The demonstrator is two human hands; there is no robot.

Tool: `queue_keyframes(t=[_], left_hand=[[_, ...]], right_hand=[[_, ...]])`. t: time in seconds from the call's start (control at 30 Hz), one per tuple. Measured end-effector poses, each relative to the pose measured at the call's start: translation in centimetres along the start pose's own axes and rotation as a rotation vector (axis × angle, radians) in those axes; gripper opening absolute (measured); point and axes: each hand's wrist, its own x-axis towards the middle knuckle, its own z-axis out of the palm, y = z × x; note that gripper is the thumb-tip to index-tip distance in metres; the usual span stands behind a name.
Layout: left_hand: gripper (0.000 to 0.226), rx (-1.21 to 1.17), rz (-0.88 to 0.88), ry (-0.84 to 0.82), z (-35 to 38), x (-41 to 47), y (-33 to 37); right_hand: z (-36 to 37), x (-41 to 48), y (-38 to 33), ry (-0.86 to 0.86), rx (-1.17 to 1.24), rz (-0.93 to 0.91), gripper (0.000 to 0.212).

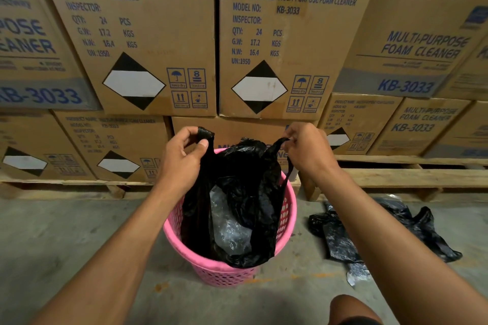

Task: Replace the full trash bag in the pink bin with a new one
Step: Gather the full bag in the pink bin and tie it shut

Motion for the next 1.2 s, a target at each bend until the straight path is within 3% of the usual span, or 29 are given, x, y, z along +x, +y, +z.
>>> queue_keyframes(t=[0.17, 0.23, 0.47, 0.6, 0.73, 0.8, 0.9, 1.07, 1.2], left_hand=[[0.015, 0.16, 0.066, 0.021, 0.2, 0.0, -0.1], [0.009, 0.265, 0.08, 0.044, 0.2, 0.0, 0.3], [0.015, 0.309, 0.081, 0.075, -0.2, -0.1, 0.8], [0.012, 0.5, 0.108, 0.078, -0.6, 0.0, 0.5], [0.009, 0.308, -0.001, 0.061, -0.2, -0.4, 1.4], [0.005, 0.16, -0.083, 0.041, -0.2, -0.4, 1.8], [0.033, 0.075, -0.153, -0.06, -0.4, -0.6, 2.1], [0.023, 0.286, 0.043, 0.04, -0.3, -1.2, 1.8], [0.026, 0.243, 0.096, 0.001, 0.4, -1.3, 1.2]], right_hand=[[0.2, -0.2, -0.3, 0.025, -0.084, -0.077, 0.005], [0.3, -0.2, -0.1, 0.02, -0.062, -0.057, 0.013], [1.2, -1.3, -0.4, -0.046, 0.355, 0.039, 0.034], [2.1, -1.8, -0.9, -0.061, 0.607, 0.079, 0.046], [2.9, -1.8, -1.3, -0.083, 0.795, 0.053, 0.024], [3.4, -1.8, -1.3, -0.099, 0.781, 0.024, 0.026], [4.1, -2.0, -1.1, -0.087, 0.769, 0.002, 0.039], [5.1, -2.2, -1.4, -0.011, 0.737, 0.004, 0.043], [5.8, -2.1, -1.5, -0.005, 0.727, -0.024, 0.044]])
